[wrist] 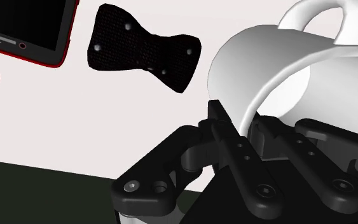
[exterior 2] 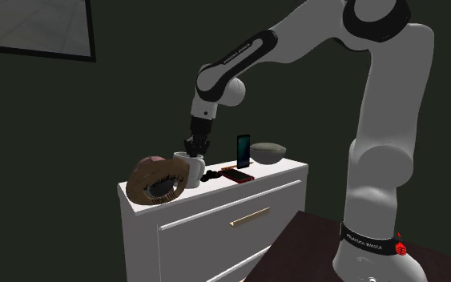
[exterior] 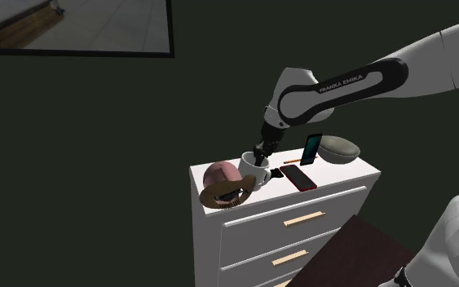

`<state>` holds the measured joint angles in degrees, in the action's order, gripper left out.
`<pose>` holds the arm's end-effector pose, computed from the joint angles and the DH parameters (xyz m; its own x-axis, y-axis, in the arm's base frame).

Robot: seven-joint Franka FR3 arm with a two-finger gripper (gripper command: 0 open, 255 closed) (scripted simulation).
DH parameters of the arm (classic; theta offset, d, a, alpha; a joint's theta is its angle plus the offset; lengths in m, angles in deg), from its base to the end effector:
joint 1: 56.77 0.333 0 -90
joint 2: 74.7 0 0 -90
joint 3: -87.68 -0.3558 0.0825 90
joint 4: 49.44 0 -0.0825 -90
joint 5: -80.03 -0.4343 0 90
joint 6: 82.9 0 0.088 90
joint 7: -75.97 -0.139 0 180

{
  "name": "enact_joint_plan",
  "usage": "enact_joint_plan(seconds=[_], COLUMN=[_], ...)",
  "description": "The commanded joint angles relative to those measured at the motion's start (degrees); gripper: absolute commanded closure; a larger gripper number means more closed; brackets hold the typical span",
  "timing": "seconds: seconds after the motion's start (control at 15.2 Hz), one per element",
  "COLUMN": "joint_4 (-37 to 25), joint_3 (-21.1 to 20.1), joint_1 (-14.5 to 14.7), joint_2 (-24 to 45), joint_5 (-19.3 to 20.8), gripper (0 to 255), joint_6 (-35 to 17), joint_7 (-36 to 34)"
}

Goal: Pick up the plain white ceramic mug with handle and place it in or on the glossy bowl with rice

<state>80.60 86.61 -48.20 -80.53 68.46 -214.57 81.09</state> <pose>0.5479 0.1023 0.3937 0.9837 0.1212 0.1331 0.1412 -0.9781 -0.1527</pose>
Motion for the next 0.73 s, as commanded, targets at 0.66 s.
enact_joint_plan(seconds=[0.66], joint_4=[-3.72], joint_3=[0.08], joint_1=[-0.19], joint_2=[-2.47], joint_5=[0.86], gripper=[255], joint_6=[6.10], joint_7=[-1.21])
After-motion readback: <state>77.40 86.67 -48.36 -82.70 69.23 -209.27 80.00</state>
